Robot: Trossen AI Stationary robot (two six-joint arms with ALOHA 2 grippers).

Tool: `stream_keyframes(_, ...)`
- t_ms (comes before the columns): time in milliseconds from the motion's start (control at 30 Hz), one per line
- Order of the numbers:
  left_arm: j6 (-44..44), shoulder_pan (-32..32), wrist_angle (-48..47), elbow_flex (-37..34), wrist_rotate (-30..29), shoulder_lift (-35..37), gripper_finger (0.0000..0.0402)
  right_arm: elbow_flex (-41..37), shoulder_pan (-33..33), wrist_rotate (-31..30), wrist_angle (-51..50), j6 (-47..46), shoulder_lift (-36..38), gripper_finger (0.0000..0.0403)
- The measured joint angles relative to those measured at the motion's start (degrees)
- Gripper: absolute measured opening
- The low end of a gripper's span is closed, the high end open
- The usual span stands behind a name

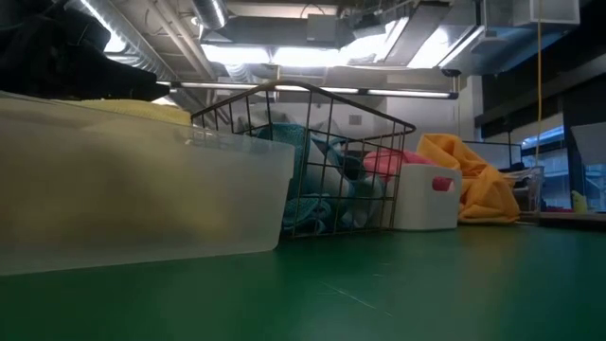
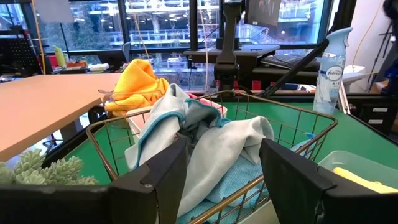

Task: Sort microfiber towel by color & place in baskets
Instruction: Return to Home Position

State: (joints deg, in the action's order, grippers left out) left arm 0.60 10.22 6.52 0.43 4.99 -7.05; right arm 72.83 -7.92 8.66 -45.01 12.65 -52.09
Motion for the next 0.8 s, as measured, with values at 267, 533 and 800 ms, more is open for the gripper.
stream_keyframes(267, 0.0, 0.0, 0.0, 0.0, 0.0, 0.0, 0.0195, -29.7, 0.0, -1.1, 20.9, -7.0, 19.2, 0.0205)
stream_keyframes(533, 0.0, 0.0, 0.0, 0.0, 0.0, 0.0, 0.0195, -44.0, 0.0, -9.6, 25.7, -10.9, 38.8, 0.0205)
stream_keyframes(800, 0.0, 0.0, 0.0, 0.0, 0.0, 0.0, 0.0195, -51.0, 0.0, -6.0, 24.1, -11.5, 52.0, 0.0205)
